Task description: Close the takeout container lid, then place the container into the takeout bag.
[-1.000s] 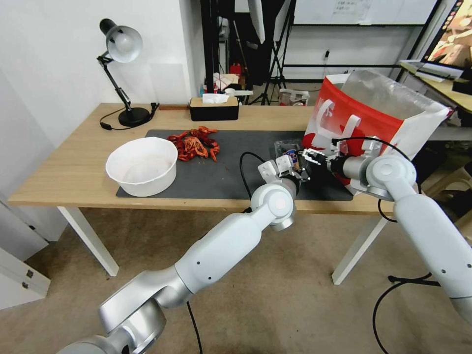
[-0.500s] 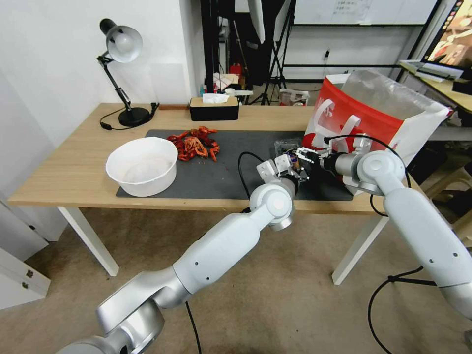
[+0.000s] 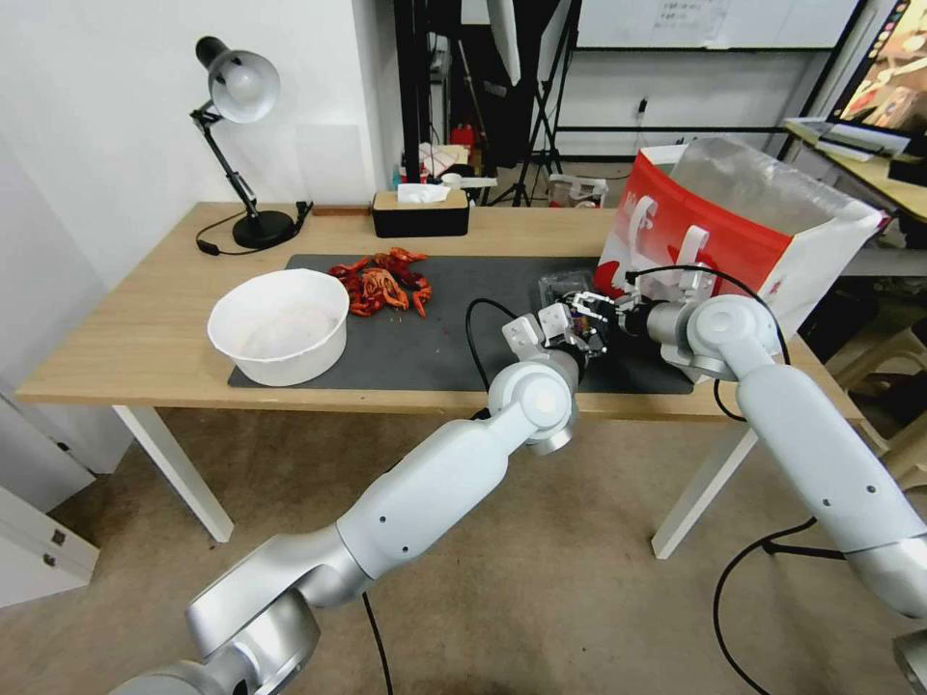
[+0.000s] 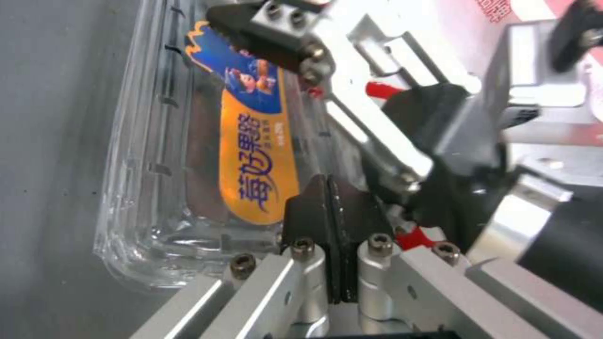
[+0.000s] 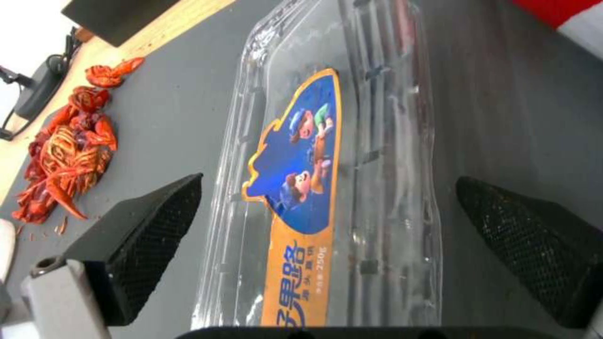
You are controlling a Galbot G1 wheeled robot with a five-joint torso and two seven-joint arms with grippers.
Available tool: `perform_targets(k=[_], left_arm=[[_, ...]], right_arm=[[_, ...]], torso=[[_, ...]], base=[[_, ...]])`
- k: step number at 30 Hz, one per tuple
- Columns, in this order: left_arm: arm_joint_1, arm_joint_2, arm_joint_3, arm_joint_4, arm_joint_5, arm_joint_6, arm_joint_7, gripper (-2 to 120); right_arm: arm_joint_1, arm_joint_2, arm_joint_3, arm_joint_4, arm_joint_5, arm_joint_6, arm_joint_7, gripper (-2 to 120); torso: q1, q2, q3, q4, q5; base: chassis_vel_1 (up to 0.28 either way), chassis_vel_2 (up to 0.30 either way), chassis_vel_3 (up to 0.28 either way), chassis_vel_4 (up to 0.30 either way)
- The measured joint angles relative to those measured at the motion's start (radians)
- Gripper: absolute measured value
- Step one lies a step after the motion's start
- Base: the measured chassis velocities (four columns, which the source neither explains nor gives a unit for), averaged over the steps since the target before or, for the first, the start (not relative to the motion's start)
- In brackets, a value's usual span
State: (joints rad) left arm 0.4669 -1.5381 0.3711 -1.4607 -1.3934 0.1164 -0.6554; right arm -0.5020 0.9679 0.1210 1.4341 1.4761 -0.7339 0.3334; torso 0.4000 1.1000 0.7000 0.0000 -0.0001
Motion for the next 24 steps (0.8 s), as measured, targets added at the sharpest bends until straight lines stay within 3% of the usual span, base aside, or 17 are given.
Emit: perform_targets(k=[18,24], left_arm=[[0.001,0.018,-0.002,-0.014,-0.004,-0.003,-0.004,0],[-0.002,0.017,0.0,-0.014,-0.005,-0.004,-0.005,0]], right_arm=[[0.014,0.021,-0.017,-0.024,-0.009,0.0,-0.007,100],[0.018,0.023,-0.019,-0.029,-0.01,0.0,-0.009,91]], torso=[[0.0,0.0,0.0,-0.0001,-0.0001],[0.0,0.0,0.0,-0.0001,-0.0001]], base=[[0.0,0.0,0.0,0.0],[0.0,0.0,0.0,0.0]])
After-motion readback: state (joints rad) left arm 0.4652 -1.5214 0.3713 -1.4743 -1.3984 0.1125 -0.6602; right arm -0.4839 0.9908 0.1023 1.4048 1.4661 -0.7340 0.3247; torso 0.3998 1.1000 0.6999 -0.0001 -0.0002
